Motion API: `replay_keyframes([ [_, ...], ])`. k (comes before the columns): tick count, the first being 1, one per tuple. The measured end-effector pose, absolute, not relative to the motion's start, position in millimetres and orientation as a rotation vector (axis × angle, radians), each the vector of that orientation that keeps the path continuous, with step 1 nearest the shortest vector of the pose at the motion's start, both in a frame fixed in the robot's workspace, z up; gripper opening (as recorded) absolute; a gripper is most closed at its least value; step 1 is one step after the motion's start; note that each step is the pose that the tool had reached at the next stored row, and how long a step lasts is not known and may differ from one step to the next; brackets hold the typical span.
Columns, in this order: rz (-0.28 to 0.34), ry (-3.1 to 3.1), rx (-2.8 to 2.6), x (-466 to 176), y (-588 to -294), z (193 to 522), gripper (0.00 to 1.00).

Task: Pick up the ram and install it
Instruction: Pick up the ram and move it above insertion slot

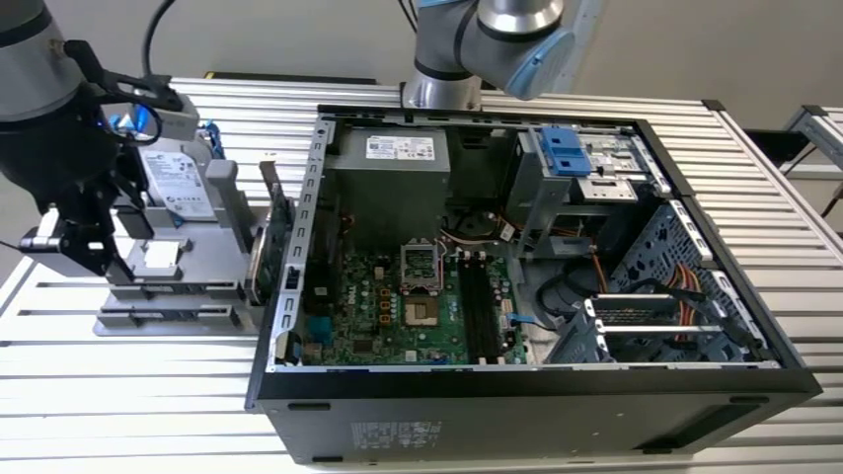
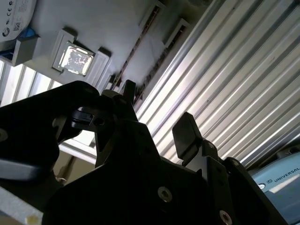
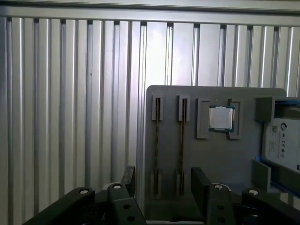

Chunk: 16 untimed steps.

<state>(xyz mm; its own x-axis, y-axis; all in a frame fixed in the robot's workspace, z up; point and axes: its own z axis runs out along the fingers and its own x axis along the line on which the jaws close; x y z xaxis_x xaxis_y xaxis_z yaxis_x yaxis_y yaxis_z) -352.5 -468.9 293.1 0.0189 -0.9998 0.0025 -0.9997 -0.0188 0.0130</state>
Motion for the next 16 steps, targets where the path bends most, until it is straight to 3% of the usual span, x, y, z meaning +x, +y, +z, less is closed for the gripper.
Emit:
replay_keyframes([
  [16,-0.011,-2.196,2.231,-352.5,-468.3,277.3,1.0],
])
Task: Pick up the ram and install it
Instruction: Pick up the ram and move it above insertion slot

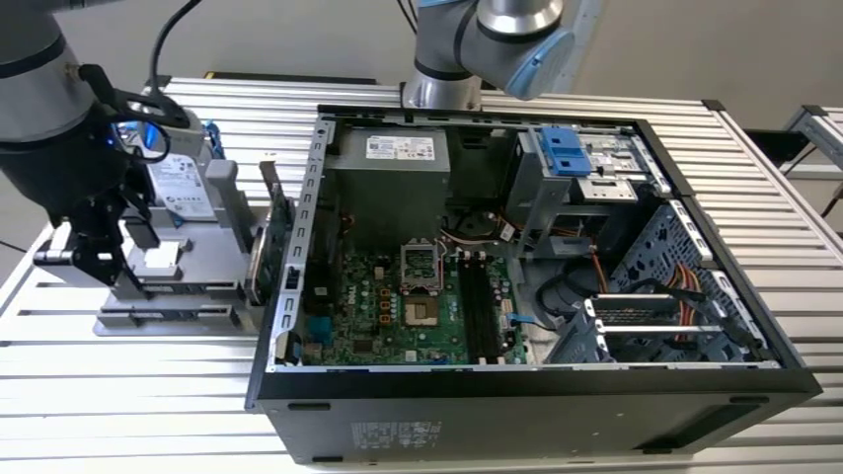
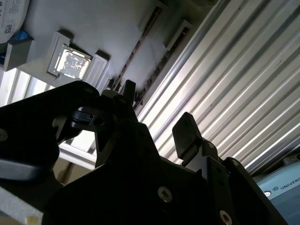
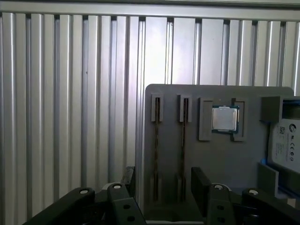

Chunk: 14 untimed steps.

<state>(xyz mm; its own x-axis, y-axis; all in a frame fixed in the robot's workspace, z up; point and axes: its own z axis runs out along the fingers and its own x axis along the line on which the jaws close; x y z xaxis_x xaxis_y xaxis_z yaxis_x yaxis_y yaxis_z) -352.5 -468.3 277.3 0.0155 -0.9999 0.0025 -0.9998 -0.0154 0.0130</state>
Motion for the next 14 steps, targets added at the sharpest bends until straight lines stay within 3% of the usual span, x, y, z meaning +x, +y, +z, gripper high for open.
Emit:
replay_keyframes([
  [14,-0.012,-2.217,2.21,-352.0,-467.6,263.0,1.0],
])
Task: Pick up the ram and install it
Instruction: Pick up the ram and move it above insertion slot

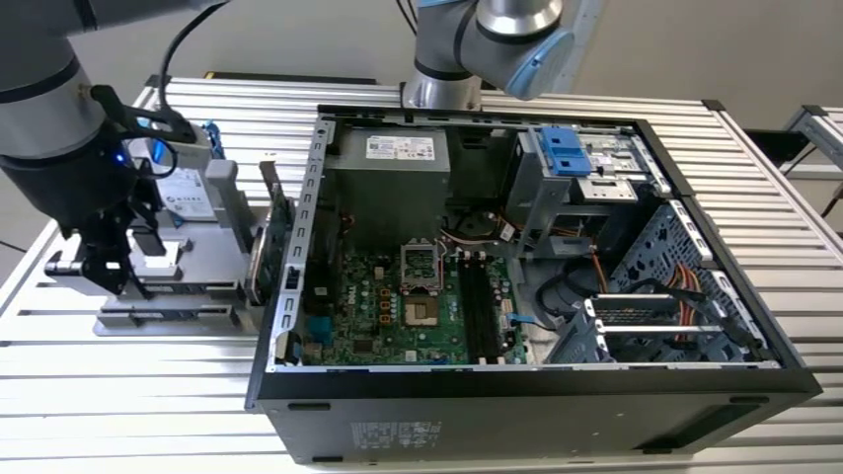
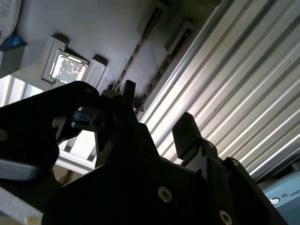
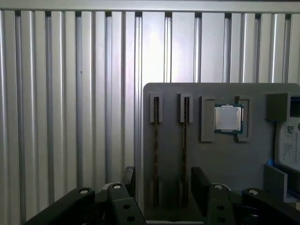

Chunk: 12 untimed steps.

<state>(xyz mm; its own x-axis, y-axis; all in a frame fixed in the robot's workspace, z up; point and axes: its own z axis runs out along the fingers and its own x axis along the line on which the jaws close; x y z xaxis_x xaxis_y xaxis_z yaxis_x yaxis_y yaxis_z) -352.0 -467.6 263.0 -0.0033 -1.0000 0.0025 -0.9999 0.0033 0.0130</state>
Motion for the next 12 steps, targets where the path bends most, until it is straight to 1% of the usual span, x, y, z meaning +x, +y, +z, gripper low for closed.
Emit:
replay_keyframes([
  [12,-0.012,-2.226,2.202,-348.5,-466.7,252.6,1.0],
])
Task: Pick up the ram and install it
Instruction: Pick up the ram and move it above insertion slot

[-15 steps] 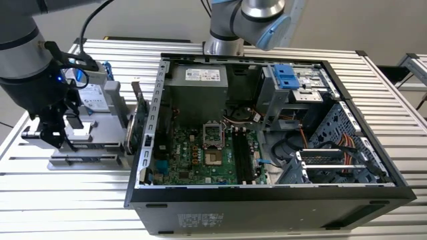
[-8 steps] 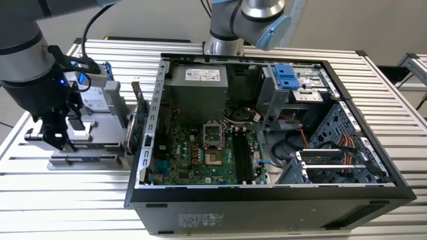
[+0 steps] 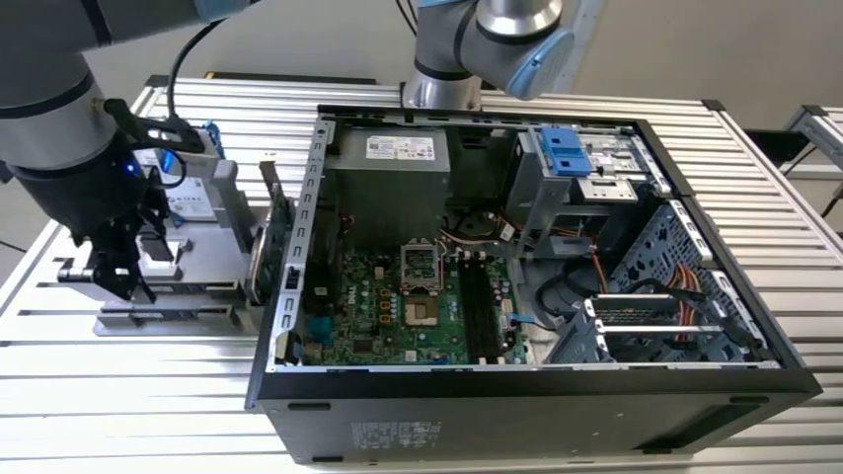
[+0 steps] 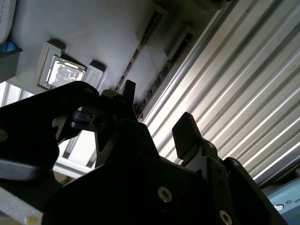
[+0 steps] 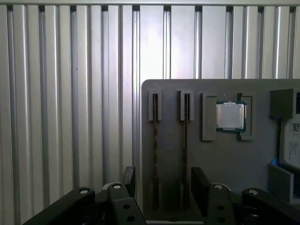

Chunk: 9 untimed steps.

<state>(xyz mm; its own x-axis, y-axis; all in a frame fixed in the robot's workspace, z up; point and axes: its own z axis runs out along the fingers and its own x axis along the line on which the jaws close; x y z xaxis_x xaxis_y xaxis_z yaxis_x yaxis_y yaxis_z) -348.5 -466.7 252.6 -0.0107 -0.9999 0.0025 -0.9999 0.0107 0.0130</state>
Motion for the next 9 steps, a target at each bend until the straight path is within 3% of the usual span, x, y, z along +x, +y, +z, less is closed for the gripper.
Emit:
replay_keyframes([
  [9,-0.012,-2.231,2.197,-346.6,-466.6,243.7,1.0],
])
